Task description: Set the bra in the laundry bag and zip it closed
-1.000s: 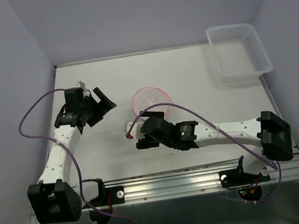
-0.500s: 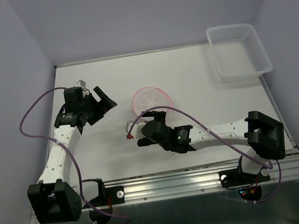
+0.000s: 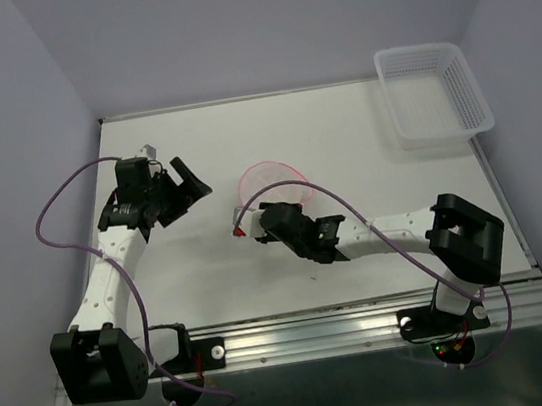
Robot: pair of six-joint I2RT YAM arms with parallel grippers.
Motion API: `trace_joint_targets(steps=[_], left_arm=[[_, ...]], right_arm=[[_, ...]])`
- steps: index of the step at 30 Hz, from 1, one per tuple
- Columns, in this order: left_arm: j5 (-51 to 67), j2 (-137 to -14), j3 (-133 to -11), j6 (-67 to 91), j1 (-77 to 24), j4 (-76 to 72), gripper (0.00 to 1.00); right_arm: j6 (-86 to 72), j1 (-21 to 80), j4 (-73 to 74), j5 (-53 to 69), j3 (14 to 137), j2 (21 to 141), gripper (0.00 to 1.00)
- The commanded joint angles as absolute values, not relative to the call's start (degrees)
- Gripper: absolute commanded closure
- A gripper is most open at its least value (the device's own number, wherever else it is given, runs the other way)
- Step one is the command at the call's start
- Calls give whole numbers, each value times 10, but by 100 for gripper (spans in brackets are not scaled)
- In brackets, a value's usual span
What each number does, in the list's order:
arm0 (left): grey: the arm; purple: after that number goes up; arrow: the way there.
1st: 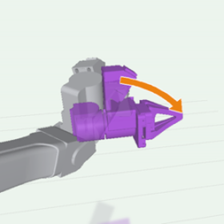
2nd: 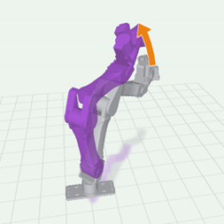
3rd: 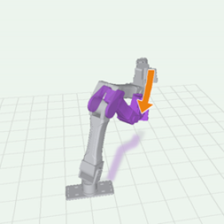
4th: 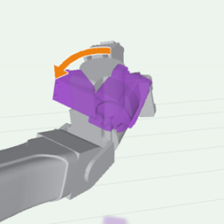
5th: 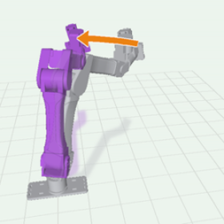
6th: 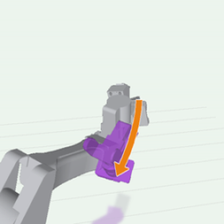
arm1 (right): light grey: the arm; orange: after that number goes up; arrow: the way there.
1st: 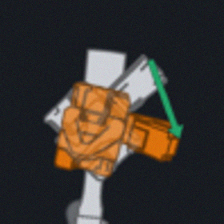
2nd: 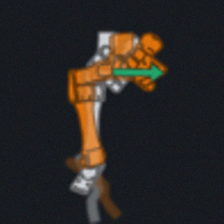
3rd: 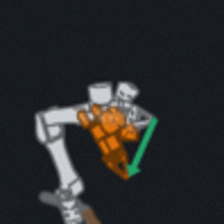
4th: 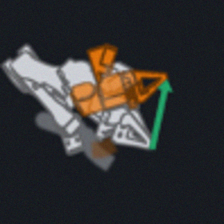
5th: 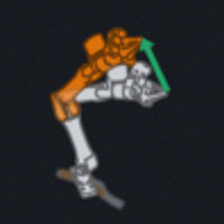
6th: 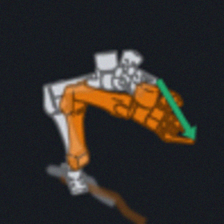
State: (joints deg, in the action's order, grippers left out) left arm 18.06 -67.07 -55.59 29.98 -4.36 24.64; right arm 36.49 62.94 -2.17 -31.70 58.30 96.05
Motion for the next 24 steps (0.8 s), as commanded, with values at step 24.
trace_joint_targets(steps=[24], left_arm=[[265,-564,-481,266,-164,66,1]], right_arm=[[328,540,-38,-127,625,857,91]])
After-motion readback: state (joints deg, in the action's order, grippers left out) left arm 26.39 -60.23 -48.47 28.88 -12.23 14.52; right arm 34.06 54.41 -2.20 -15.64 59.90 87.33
